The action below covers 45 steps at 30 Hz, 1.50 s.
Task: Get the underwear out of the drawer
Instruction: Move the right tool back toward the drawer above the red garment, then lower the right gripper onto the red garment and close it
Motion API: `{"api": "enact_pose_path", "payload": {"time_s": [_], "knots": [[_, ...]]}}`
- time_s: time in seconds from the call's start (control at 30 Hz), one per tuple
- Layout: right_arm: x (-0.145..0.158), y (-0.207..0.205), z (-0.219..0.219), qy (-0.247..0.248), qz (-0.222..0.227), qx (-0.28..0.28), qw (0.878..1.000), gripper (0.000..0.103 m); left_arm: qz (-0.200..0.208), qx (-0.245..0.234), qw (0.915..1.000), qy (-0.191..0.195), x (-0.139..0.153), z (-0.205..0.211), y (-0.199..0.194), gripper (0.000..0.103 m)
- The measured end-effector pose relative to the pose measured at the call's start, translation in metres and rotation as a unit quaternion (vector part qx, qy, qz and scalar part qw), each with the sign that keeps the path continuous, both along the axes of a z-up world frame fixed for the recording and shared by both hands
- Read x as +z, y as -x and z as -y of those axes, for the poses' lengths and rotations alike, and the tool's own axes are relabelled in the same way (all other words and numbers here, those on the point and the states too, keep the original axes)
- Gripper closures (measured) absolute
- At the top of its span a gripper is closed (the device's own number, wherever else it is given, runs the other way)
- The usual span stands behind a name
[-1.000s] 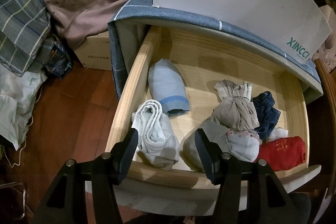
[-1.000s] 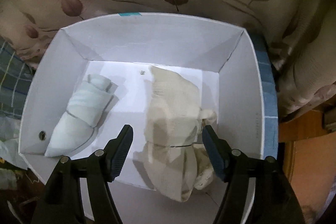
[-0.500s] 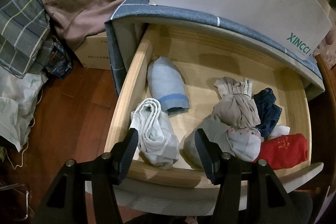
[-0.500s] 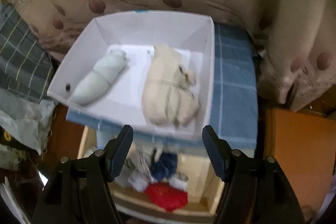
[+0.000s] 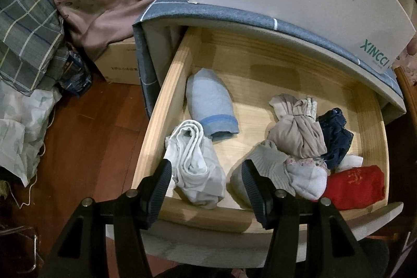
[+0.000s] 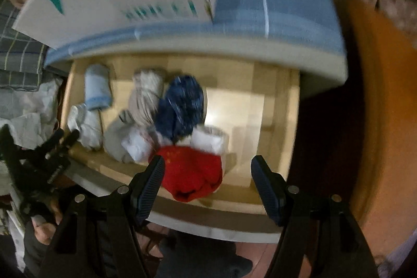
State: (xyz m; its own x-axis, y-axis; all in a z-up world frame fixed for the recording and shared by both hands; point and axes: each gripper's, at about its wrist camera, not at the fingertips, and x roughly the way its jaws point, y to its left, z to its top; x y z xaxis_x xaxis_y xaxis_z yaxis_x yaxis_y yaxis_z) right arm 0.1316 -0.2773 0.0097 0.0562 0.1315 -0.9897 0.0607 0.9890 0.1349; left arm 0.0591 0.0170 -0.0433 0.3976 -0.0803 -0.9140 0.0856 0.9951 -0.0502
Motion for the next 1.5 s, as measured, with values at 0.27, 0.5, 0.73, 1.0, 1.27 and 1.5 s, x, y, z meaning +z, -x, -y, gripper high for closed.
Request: {"api": "enact_pose_path", "payload": {"time_s": [0.27,0.5,0.73,1.0,1.27,1.5], "knots": [[-0.049,0.006,-0.001,-0.033,-0.048,-0.012,0.998,0.037,0.001,0.0,1.0,0.0,0.0,0.0,0.0,0.046],[-0.068,0.003,-0.024,-0.054,-0.067,0.003,0.996,0.037,0.001,0.0,1.0,-0.001,0.0,0.0,0.001,0.046],[-0.065,-0.001,-0.063,-0.036,-0.053,0.055,0.996,0.045,0.001,-0.001,1.0,-0.001,0.0,0.0,0.001,0.046],[-0.085,-0.001,-0.096,-0.018,-0.057,0.077,0.995,0.046,0.0,-0.001,1.0,-0.001,0.0,0.0,0.001,0.046],[-0.088,0.007,-0.097,0.05,-0.025,0.078,0.995,0.061,-0.001,0.001,1.0,0.0,-0.001,-0.001,0.003,0.046],[-0.09,0.017,-0.07,0.079,-0.01,0.046,0.996,0.062,-0.007,0.004,1.0,0.005,-0.003,-0.003,0.004,0.046]]}}
